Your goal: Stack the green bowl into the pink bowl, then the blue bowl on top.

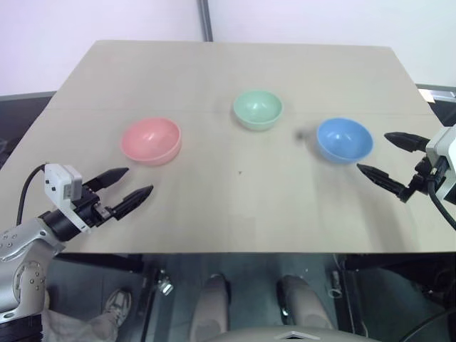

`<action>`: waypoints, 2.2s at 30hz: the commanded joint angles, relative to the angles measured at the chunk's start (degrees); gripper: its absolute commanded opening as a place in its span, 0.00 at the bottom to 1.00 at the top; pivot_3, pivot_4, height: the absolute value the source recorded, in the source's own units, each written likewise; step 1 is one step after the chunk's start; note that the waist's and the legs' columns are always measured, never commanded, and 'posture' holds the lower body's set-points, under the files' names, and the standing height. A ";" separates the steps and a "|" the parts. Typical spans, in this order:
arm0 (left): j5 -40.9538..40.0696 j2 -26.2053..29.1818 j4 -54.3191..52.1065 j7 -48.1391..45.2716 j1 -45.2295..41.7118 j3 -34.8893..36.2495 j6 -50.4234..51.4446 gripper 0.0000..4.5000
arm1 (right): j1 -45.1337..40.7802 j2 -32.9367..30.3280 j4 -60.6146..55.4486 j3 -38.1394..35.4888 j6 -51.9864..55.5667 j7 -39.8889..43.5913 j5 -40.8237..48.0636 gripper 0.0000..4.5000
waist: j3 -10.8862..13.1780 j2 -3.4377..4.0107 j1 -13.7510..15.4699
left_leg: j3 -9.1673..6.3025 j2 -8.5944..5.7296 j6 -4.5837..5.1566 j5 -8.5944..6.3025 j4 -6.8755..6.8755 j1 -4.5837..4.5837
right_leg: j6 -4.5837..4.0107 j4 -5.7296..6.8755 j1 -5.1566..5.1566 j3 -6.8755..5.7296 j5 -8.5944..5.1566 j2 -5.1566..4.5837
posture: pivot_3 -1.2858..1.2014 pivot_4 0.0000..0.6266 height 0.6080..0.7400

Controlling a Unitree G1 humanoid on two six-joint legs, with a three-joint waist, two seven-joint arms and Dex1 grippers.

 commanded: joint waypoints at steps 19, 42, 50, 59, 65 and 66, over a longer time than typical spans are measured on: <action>1.01 0.02 -13.33 16.36 -8.51 -4.59 9.07 0.99 | -9.11 0.91 -0.89 7.98 -2.74 3.03 4.27 1.00 | 0.01 -0.01 0.03 | 0.00 0.00 0.02 -0.01 -0.08 -0.02 | 0.07 -0.10 0.01 0.00 0.10 0.00 | 0.52 0.24 1.00; 29.94 15.61 -15.82 29.10 -34.65 -42.65 39.87 0.82 | -10.05 2.83 -2.31 13.44 -7.77 9.96 7.48 1.00 | 0.19 -0.16 0.06 | -0.04 -0.03 0.06 -0.04 -0.10 -0.12 | -0.04 -0.22 -0.02 -0.04 0.18 0.01 | 0.52 0.24 1.00; 34.53 12.10 -8.35 27.94 -37.04 -45.28 36.29 0.01 | -7.02 2.76 -3.60 11.69 -8.99 7.56 6.20 1.00 | 0.20 -0.17 0.07 | -0.05 -0.03 0.07 -0.04 -0.09 -0.14 | -0.07 -0.21 -0.02 -0.04 0.20 0.01 | 0.52 0.24 1.00; 23.20 10.34 -15.68 9.02 -37.58 -40.91 24.78 0.01 | -4.46 2.52 -5.39 9.57 -8.83 4.62 5.72 1.00 | 0.20 -0.17 0.28 | -0.05 -0.03 0.07 -0.04 -0.07 -0.15 | -0.08 -0.19 -0.01 -0.05 0.21 0.00 | 0.52 0.24 1.00; 22.62 10.14 -15.21 -5.15 -41.02 -46.55 13.70 0.01 | -1.29 1.97 -7.81 6.88 -8.06 2.51 5.22 1.00 | 0.19 -0.16 0.25 | -0.04 -0.03 0.07 -0.04 -0.06 -0.13 | -0.08 -0.17 0.01 -0.05 0.21 0.01 | 0.52 0.24 1.00; 23.41 9.61 -14.22 -5.69 -41.76 -47.28 12.92 0.01 | -0.72 1.93 -8.23 6.60 -8.01 2.18 5.16 1.00 | 0.19 -0.17 0.24 | -0.04 -0.03 0.07 -0.04 -0.05 -0.13 | -0.08 -0.17 0.01 -0.05 0.21 0.01 | 0.52 0.24 1.00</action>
